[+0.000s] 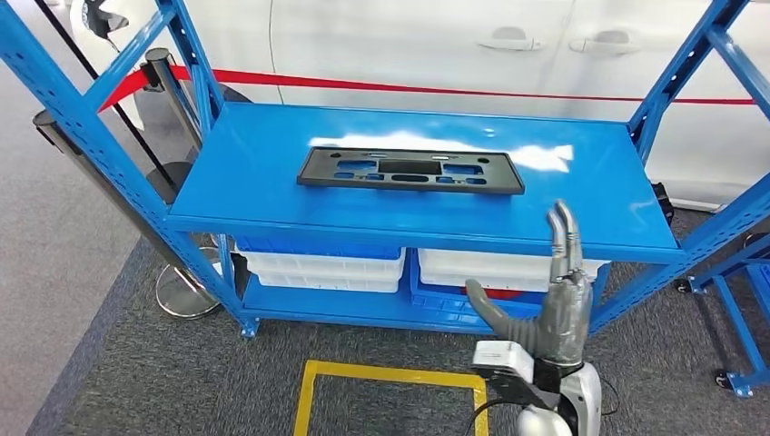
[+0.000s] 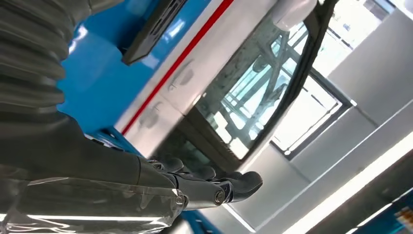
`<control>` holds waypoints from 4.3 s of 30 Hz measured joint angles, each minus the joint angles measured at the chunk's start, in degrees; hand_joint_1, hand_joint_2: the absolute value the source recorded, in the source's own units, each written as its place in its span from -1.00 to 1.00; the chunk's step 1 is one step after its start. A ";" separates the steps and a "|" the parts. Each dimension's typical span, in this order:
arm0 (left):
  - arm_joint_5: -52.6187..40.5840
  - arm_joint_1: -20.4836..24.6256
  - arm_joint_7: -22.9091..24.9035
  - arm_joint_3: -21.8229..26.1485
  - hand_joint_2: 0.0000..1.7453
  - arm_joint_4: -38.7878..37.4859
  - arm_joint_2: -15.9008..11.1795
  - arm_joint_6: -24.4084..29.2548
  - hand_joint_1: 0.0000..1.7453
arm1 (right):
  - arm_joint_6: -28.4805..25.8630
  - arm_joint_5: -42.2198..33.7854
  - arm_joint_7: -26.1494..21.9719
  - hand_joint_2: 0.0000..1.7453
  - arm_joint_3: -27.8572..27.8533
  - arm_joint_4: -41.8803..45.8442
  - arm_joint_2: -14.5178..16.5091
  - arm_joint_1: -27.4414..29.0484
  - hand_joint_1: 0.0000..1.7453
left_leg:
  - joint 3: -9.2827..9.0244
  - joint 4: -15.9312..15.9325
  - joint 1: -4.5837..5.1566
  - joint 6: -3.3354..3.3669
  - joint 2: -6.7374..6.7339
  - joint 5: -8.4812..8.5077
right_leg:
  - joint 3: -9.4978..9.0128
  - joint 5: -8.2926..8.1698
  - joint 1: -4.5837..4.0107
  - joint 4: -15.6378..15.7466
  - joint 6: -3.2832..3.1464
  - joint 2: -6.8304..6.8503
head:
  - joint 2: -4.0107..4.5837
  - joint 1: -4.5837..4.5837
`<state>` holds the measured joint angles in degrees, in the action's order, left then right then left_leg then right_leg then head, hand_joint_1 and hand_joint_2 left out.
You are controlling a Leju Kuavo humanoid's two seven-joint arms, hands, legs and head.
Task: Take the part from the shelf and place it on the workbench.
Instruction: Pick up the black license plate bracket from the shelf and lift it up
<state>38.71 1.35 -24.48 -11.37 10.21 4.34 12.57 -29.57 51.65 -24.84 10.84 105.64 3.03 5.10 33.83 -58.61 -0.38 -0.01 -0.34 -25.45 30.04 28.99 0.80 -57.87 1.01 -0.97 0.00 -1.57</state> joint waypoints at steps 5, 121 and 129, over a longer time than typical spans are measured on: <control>-0.27 0.17 0.04 -0.34 -1.00 -0.01 -0.07 0.03 -1.00 | -1.97 13.38 6.58 1.00 6.74 -6.23 -1.08 -5.06 -1.00 | -1.10 1.05 -0.24 1.59 -0.15 -0.18 | 5.40 4.80 0.18 -10.66 0.99 0.64 | 0.00 0.02; -0.04 0.51 1.51 -3.99 -1.00 -0.16 -1.37 4.03 -1.00 | 15.65 -26.97 4.56 1.00 6.61 -33.88 6.84 -32.52 1.00 | -1.04 0.63 -0.16 -0.39 0.72 -0.08 | 3.00 -3.18 -1.01 -0.09 -1.55 0.10 | 0.00 -0.03; 0.30 0.29 1.84 -3.95 -1.00 -0.16 -1.10 4.59 -1.00 | 17.48 -44.76 1.94 1.00 3.16 -10.12 2.82 -23.40 1.00 | -0.94 1.35 -0.28 1.82 0.70 0.48 | 10.54 4.65 -0.39 -15.67 0.52 0.39 | 0.00 -0.02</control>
<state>39.01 1.64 -22.64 -15.32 10.05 3.23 17.16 -12.10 6.89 -22.91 14.01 95.51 5.85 -18.31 32.88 -57.26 -0.67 1.81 0.37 -24.97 40.58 33.64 0.40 -73.54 1.54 -0.58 0.00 -1.60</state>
